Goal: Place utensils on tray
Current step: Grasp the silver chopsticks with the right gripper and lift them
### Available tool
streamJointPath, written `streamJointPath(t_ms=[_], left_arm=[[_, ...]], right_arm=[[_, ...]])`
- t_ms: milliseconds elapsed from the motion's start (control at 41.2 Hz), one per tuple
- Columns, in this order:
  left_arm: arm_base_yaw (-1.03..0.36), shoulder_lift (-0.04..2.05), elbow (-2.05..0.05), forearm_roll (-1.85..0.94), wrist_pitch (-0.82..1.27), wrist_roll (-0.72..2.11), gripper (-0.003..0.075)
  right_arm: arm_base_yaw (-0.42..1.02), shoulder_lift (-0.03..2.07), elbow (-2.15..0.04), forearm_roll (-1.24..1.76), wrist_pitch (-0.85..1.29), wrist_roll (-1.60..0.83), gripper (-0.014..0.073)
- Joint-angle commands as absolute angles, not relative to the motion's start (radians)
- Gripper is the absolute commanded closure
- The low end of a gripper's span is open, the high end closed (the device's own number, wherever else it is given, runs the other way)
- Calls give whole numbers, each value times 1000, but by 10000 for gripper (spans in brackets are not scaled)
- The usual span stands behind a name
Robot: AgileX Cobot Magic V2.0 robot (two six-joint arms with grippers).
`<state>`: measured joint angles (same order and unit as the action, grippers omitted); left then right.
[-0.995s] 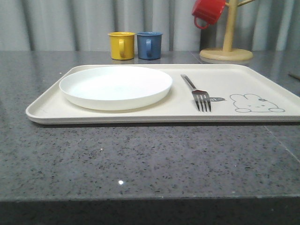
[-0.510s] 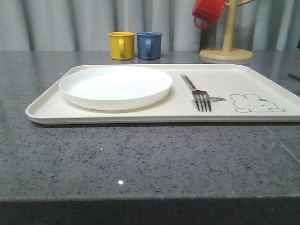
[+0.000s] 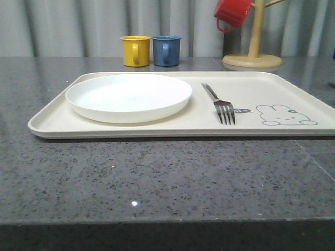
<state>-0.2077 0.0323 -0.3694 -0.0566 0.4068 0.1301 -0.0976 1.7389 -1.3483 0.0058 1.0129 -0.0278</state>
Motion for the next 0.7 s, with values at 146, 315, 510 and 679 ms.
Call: streamJointPath(t_ms=[146,315,510,679], left_arm=[[-208,45,-396,-68,325,119,739],[-208,45,-396,-68,325,119,739],[-208,45,-396,-68,325,119,739],[-208,45,-396,-68,325,119,739]], right_arm=[[-102,1660,-1374,12,1035,-38,592],[-96,1598,-1397,13,1082,23,592],[-36,1561,-1464,17,1167,87,592],[85,1566,-1490,17,1198,171,592]])
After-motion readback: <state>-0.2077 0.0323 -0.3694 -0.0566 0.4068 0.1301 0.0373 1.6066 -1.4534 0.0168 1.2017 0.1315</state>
